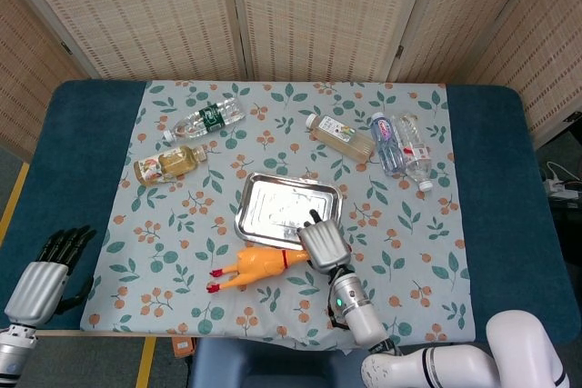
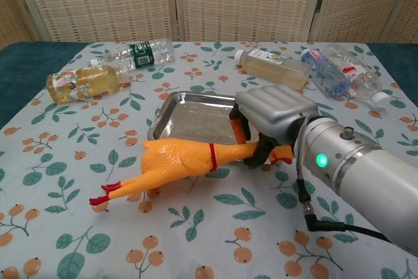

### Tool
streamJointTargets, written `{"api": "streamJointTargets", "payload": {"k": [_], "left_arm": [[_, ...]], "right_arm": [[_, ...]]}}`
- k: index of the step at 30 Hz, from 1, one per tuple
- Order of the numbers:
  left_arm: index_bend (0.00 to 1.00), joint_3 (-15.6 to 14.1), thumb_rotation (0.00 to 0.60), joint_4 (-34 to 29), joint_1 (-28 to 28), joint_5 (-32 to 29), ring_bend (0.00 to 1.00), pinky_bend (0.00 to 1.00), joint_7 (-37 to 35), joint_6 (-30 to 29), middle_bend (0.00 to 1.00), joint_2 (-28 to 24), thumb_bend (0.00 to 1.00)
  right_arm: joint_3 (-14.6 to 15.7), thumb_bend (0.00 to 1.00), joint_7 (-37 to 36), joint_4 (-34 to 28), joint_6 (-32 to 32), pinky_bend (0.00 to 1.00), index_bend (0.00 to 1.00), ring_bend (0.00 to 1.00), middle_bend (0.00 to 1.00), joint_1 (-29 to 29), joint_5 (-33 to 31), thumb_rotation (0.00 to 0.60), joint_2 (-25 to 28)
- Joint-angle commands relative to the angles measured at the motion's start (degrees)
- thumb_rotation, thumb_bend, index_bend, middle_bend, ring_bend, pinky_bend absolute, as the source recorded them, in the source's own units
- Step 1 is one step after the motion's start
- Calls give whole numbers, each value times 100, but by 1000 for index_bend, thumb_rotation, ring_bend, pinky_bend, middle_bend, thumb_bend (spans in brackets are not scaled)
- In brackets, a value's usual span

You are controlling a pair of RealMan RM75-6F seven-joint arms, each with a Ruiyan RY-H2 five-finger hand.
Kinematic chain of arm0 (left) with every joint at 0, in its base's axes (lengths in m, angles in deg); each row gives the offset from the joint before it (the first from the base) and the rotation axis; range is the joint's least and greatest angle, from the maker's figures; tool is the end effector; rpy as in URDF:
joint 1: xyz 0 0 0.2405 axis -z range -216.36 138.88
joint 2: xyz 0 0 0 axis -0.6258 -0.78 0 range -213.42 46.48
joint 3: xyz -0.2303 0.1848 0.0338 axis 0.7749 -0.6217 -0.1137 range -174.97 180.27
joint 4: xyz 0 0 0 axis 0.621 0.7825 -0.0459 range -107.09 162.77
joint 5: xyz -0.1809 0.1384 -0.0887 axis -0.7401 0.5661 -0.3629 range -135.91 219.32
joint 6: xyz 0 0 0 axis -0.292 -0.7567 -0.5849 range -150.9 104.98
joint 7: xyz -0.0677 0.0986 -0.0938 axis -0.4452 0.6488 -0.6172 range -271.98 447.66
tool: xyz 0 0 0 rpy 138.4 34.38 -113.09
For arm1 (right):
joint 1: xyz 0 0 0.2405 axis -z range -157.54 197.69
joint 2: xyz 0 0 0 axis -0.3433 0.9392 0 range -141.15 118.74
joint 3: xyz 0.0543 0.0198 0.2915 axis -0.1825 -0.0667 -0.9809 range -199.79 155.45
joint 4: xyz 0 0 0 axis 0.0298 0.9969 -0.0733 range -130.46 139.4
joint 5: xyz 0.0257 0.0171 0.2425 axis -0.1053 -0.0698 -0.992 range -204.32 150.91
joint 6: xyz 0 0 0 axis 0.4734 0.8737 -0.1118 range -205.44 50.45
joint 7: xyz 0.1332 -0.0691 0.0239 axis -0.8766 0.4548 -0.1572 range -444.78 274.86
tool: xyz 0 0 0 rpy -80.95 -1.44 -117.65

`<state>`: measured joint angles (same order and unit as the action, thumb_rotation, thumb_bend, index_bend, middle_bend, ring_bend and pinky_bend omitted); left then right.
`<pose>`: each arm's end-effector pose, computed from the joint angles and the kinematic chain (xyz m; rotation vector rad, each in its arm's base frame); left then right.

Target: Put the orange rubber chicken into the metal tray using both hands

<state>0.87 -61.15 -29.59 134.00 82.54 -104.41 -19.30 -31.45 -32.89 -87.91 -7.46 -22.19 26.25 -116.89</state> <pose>-0.3572 0.2013 0.1250 -1.5877 -0.9459 -0.9355 -0.1005 -0.3087 -0.1267 1.8775 -0.8265 0.8044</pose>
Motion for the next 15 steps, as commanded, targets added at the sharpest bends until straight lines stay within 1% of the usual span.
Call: {"api": "streamJointTargets", "payload": {"k": [1, 4, 6, 8, 10, 13, 15], "left_arm": [[0, -6, 600, 14, 2, 19, 0, 36, 20, -8, 0, 19, 465], [0, -16, 600, 52, 15, 125, 0, 38, -13, -64, 0, 72, 465], [0, -53, 600, 110, 44, 319, 0, 54, -171, -144, 0, 142, 459], [0, -119, 600, 196, 90, 564, 0, 92, -508, -228, 0, 228, 438], [0, -220, 600, 240, 168, 836, 0, 139, -1058, -291, 0, 318, 406], [0, -245, 600, 279, 206, 929, 0, 156, -1245, -318, 0, 352, 388], [0, -264, 600, 295, 327, 1119, 0, 162, -1501, -318, 0, 442, 369]], "right_arm": [[-62, 275, -180, -113, 24, 807, 883, 550, 507, 36, 114, 600, 112], [-66, 278, -422, -252, 55, 865, 903, 596, 524, 89, 327, 600, 255], [-53, 280, -676, -353, 35, 904, 910, 630, 537, 133, 515, 600, 374], [-51, 284, -872, -428, 23, 937, 916, 660, 551, 168, 660, 600, 478], [-61, 287, -1067, -506, -20, 969, 920, 688, 560, 193, 778, 600, 607], [-66, 289, -1120, -526, -38, 972, 920, 691, 561, 199, 807, 600, 651], [-93, 290, -1215, -579, -69, 973, 920, 692, 563, 209, 820, 600, 718]]}}
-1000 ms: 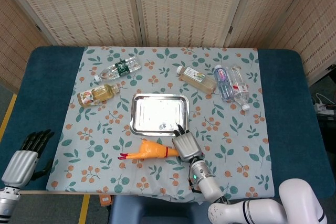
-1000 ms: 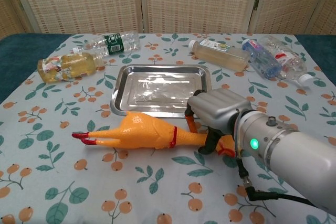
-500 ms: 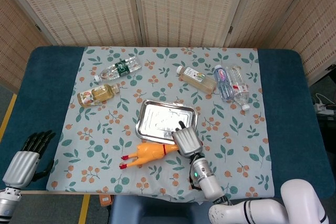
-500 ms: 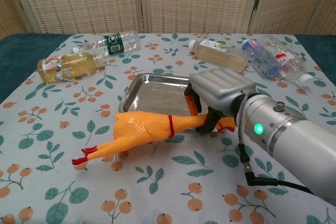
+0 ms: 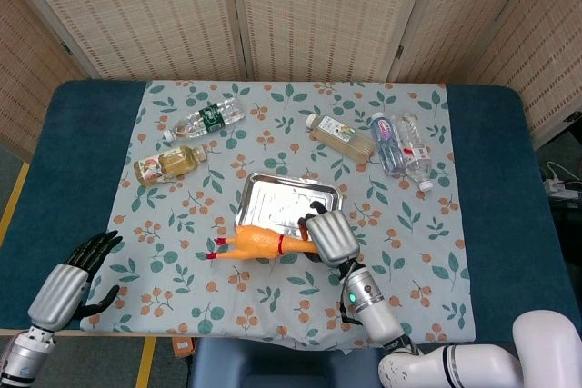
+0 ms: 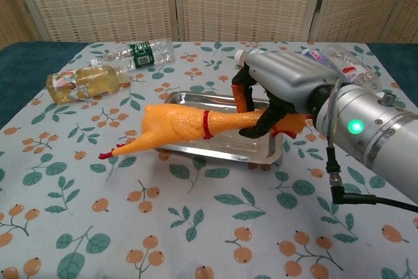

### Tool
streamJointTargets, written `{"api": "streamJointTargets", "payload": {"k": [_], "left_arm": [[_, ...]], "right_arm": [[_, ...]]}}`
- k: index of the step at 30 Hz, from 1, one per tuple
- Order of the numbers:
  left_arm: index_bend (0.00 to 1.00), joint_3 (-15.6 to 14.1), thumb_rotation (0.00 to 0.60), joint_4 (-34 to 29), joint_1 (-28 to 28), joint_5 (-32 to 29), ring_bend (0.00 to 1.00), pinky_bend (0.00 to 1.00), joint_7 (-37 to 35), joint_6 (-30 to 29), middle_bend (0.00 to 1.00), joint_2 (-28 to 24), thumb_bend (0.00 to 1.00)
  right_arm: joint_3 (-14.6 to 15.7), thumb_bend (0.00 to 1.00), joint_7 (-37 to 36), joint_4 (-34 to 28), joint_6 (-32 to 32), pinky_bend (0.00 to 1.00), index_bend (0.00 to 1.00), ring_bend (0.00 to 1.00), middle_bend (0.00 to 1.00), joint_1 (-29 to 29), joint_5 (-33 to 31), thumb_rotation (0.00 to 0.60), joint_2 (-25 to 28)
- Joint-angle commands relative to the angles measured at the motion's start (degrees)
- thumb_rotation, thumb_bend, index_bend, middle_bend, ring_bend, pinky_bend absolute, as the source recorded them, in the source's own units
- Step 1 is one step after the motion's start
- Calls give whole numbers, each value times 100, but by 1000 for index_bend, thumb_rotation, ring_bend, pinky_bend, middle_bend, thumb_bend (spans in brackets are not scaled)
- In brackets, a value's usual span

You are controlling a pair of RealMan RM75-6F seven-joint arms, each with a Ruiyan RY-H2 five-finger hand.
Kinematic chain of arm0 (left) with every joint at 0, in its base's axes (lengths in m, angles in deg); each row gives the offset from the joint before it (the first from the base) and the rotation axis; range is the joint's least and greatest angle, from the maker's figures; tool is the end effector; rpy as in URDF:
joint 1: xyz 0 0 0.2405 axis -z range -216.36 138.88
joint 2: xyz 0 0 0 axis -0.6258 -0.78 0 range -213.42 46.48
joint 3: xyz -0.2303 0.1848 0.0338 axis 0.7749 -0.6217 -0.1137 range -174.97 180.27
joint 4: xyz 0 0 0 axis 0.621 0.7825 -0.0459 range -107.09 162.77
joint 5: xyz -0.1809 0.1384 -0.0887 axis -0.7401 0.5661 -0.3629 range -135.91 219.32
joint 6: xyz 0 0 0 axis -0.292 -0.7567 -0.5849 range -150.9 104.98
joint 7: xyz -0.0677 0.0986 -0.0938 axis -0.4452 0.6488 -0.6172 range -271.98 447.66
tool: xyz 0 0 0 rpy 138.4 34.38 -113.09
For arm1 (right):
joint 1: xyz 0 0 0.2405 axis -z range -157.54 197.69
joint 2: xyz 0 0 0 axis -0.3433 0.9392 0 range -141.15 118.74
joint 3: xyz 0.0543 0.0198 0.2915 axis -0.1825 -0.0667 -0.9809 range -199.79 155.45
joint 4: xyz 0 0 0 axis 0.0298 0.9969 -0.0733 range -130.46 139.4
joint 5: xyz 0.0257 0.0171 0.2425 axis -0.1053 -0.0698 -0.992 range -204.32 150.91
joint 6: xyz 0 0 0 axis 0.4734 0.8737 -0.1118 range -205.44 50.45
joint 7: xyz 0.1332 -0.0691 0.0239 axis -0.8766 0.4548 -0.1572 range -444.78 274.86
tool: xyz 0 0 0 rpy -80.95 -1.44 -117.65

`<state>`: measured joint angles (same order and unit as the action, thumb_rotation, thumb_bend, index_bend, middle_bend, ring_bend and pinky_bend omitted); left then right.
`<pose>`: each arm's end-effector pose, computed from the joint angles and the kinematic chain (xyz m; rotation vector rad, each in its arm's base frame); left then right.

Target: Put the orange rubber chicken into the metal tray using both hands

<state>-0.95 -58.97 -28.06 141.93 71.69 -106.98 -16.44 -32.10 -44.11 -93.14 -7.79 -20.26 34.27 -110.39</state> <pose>-0.3369 0.1980 0.1030 -1.6651 -1.0501 -1.1627 -0.0984 -0.3133 -0.0857 1.8310 -0.8861 1.0150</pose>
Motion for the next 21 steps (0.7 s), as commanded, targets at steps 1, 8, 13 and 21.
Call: {"api": "streamJointTargets", "payload": {"k": [1, 8, 13, 21], "left_arm": [[0, -59, 600, 42, 331, 459, 0, 161, -490, 30, 0, 243, 364], [0, 235, 600, -912, 1137, 56, 0, 101, -601, 1190, 0, 374, 342], [0, 500, 600, -1087, 1416, -466, 0, 74, -376, 1633, 0, 593, 339], [0, 885, 600, -847, 1696, -1269, 0, 69, -221, 2020, 0, 967, 337]], "right_arm": [[-86, 291, -219, -112, -32, 973, 920, 692, 563, 33, 30, 600, 110], [-270, 293, -900, -200, -46, 973, 921, 692, 567, 91, 275, 600, 220], [-364, 295, -1168, -248, -75, 975, 922, 695, 569, 61, 382, 600, 172], [-448, 296, -1241, -272, -92, 977, 927, 697, 571, 3, 331, 600, 25]]}}
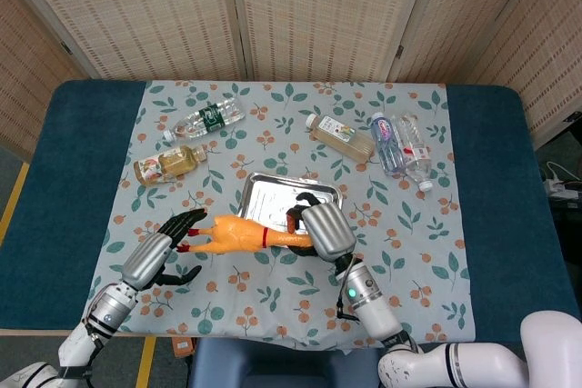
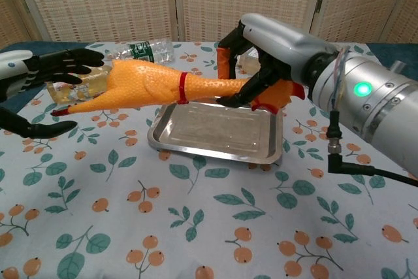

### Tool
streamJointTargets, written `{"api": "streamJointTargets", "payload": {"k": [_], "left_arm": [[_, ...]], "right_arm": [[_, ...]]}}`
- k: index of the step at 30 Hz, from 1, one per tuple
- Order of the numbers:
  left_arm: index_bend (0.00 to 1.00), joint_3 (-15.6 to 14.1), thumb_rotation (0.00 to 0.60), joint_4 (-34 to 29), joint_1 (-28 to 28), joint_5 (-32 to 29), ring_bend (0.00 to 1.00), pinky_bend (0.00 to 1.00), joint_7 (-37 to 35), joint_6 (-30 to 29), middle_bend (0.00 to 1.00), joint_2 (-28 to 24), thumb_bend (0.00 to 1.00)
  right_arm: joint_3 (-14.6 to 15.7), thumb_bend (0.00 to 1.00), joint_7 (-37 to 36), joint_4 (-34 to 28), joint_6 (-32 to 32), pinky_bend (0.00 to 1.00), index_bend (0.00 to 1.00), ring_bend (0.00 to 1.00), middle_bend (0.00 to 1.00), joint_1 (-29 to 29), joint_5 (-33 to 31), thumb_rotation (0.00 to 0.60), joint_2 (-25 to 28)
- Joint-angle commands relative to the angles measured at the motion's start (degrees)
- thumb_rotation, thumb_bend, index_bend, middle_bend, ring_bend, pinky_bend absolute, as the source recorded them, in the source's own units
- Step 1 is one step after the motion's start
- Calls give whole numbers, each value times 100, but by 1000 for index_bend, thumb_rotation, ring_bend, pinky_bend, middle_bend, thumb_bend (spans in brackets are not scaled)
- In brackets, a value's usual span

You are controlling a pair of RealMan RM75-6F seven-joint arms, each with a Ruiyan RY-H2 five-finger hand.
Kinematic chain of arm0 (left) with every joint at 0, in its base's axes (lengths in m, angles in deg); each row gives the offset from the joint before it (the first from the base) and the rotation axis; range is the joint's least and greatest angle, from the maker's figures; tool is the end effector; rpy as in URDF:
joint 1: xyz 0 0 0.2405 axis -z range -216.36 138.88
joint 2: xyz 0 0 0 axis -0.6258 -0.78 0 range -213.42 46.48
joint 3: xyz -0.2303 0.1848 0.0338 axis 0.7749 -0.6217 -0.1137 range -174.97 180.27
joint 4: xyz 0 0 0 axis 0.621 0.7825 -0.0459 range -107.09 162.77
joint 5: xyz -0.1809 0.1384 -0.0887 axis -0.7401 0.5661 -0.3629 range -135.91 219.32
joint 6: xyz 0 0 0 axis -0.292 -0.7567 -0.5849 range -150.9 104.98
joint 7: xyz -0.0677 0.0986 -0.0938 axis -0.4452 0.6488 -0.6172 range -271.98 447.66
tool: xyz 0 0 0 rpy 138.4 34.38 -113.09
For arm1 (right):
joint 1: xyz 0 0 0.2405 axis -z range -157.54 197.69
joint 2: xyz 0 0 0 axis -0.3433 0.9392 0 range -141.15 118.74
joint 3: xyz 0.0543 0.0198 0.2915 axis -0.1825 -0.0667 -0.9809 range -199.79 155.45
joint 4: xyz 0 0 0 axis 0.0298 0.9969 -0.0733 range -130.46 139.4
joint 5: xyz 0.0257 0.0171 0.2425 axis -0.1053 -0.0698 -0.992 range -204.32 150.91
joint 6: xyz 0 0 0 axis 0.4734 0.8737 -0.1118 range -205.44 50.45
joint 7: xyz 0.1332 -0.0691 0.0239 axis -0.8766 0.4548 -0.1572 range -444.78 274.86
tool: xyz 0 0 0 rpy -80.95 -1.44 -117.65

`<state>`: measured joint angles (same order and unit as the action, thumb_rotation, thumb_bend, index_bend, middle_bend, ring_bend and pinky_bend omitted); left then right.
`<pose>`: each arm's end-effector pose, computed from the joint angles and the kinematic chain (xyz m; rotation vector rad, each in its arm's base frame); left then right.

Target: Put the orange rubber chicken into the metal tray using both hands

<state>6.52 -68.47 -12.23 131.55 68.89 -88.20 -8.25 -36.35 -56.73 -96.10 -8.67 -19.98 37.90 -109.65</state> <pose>-0.2251 0.2894 0.0214 -1.7437 -1.3706 -1.3495 -0.0708 -0.3194 -0.0657 1.7399 -1.0728 1.2761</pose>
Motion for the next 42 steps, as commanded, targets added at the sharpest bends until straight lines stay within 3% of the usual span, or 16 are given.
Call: {"api": "streamJointTargets", "payload": {"k": [1, 11, 16, 18, 21, 24, 27, 33, 36, 38, 40, 42], "left_arm": [[0, 167, 600, 121, 133, -291, 0, 68, 56, 159, 0, 188, 338], [0, 375, 600, 151, 351, -660, 0, 75, 415, 278, 0, 485, 333], [4, 469, 600, 155, 402, -997, 6, 167, 794, 330, 4, 590, 336], [100, 538, 600, 156, 397, -1177, 79, 269, 898, 291, 89, 669, 349], [485, 654, 600, 175, 325, -1377, 404, 603, 952, 64, 452, 868, 443], [759, 730, 600, 160, 258, -1474, 672, 860, 784, -91, 736, 1019, 622], [856, 738, 600, 191, 239, -1414, 813, 986, 783, -196, 844, 1074, 744], [898, 609, 600, 265, 222, -1087, 890, 1000, 1209, -446, 896, 1146, 809], [903, 604, 600, 110, 224, -1186, 886, 1000, 1198, -361, 889, 1110, 775], [856, 558, 600, 14, 250, -1251, 803, 949, 1239, -207, 838, 1020, 720], [594, 455, 600, -11, 305, -1237, 570, 752, 1392, -14, 641, 907, 600], [143, 371, 600, -161, 394, -1339, 171, 438, 1347, 352, 212, 713, 481]], "right_arm": [[-36, 296, 32, 45, -9, 977, 927, 697, 571, -39, -53, 600, -81], [-200, 296, 123, 405, -67, 977, 927, 697, 571, -244, -303, 600, -537], [-248, 296, 86, 473, -54, 977, 927, 697, 572, -280, -314, 600, -623], [-268, 296, 70, 474, -41, 977, 927, 697, 571, -284, -313, 600, -627], [-292, 296, 72, 462, -23, 977, 927, 697, 571, -287, -318, 600, -615], [-309, 296, 77, 429, -23, 977, 927, 697, 571, -292, -343, 600, -597], [-312, 296, 82, 402, -9, 977, 927, 696, 571, -293, -342, 600, -585], [-295, 296, 150, 308, 12, 977, 927, 697, 572, -287, -384, 600, -536], [-297, 296, 183, 243, 26, 977, 927, 697, 572, -289, -406, 600, -518], [-293, 296, 218, 189, 40, 977, 927, 697, 572, -292, -409, 600, -500], [-292, 296, 241, 152, 60, 978, 927, 697, 572, -294, -404, 600, -490], [-293, 296, 260, 119, 79, 978, 927, 697, 572, -294, -408, 600, -482]]}}
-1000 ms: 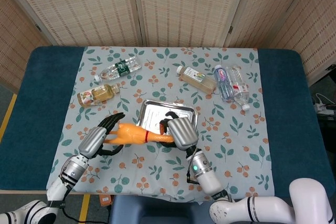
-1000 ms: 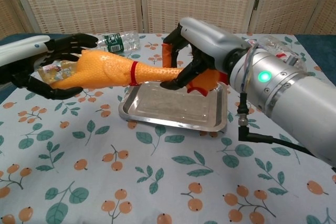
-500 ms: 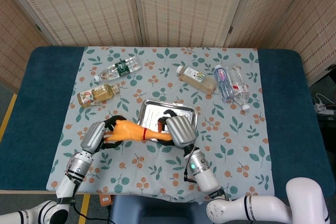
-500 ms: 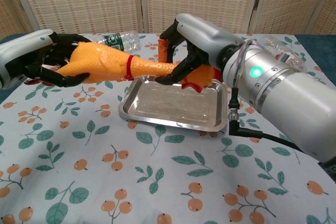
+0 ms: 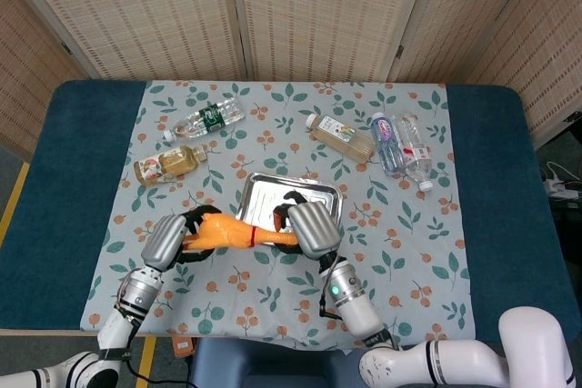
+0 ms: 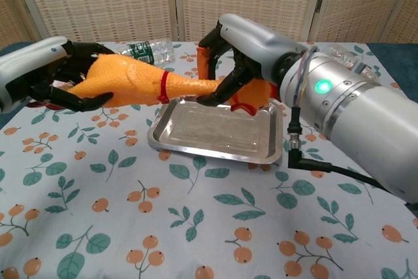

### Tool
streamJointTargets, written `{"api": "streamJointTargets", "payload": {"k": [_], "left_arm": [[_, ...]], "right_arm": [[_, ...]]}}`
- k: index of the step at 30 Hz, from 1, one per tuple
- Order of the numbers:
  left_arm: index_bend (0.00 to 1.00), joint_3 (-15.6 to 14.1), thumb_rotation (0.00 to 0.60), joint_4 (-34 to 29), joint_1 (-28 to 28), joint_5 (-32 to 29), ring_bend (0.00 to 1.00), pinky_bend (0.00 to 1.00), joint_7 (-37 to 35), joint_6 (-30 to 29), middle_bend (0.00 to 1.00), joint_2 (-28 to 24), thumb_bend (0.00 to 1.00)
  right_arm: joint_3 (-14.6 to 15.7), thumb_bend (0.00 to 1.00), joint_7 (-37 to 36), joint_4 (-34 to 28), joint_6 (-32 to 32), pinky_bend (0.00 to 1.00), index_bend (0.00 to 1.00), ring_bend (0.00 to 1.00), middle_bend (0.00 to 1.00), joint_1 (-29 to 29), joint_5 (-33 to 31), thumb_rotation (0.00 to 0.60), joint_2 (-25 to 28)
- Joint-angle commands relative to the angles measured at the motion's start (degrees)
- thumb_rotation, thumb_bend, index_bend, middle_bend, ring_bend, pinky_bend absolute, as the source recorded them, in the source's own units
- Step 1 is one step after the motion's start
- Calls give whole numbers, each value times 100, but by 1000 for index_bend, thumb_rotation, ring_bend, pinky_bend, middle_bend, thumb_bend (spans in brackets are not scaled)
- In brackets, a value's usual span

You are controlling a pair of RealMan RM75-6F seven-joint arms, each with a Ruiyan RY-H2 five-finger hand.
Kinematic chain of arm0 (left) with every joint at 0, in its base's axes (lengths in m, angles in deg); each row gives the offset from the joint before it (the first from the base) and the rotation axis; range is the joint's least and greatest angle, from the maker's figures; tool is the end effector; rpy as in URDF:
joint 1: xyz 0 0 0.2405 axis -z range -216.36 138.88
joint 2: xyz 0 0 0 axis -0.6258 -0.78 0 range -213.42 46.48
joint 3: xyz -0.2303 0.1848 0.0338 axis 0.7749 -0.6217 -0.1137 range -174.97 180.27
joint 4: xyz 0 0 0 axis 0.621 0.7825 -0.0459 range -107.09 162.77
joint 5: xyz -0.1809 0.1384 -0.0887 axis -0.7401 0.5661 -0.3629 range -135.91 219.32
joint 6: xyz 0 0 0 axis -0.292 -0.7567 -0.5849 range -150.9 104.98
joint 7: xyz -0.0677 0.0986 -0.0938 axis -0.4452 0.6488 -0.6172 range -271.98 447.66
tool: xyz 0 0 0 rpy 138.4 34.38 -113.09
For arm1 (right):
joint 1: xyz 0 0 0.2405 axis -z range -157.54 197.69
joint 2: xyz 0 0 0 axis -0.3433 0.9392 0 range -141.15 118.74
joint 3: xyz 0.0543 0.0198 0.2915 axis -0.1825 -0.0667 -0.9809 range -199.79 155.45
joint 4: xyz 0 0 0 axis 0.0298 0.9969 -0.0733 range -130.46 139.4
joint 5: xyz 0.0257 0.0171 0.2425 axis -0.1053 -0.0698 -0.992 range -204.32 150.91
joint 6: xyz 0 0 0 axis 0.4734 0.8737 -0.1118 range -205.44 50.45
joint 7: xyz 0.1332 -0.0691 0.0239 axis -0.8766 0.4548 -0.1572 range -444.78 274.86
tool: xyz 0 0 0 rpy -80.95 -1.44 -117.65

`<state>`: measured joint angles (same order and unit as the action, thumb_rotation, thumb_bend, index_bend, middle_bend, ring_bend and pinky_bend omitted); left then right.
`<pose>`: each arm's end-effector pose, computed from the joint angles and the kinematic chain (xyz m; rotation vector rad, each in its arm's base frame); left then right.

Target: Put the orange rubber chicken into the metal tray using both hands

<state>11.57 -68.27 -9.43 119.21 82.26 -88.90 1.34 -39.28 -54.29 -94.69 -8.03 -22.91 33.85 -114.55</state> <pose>-0.1891 0.3145 -0.0148 -1.6093 -1.3449 -1.3592 -0.0419 -0.3236 -0.0813 1.7109 -1.1208 1.2994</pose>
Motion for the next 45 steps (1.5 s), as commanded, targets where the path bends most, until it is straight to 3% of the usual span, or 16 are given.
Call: {"api": "streamJointTargets", "payload": {"k": [1, 2, 3, 8, 23, 45], "left_arm": [[79, -137, 600, -230, 152, -152, 101, 376, -17, 541, 132, -319, 468], [8, -128, 600, -254, 181, -166, 10, 258, -37, 604, 22, -365, 446], [0, -118, 600, -252, 204, -149, 0, 193, -36, 625, 0, -391, 426], [0, -152, 600, -263, 271, 8, 0, 89, -128, 702, 0, -480, 341], [0, -204, 600, -389, 318, 81, 0, 79, -295, 724, 0, -528, 336], [0, 15, 600, 230, 188, 171, 0, 75, -736, 81, 0, 8, 331]], "right_arm": [[1, 296, 26, -29, 21, 978, 927, 697, 572, -2, -8, 600, 10], [2, 296, 32, -33, 26, 978, 927, 697, 572, -3, -11, 600, 10], [9, 296, 38, -32, 31, 978, 927, 697, 572, -3, -12, 600, 9], [17, 296, 78, -21, 51, 978, 927, 697, 572, -8, -39, 600, 6], [29, 300, 105, -14, 55, 978, 927, 697, 572, -31, -86, 600, 11], [-44, 304, -645, -243, -115, 978, 927, 697, 581, 64, -93, 600, 79]]}}
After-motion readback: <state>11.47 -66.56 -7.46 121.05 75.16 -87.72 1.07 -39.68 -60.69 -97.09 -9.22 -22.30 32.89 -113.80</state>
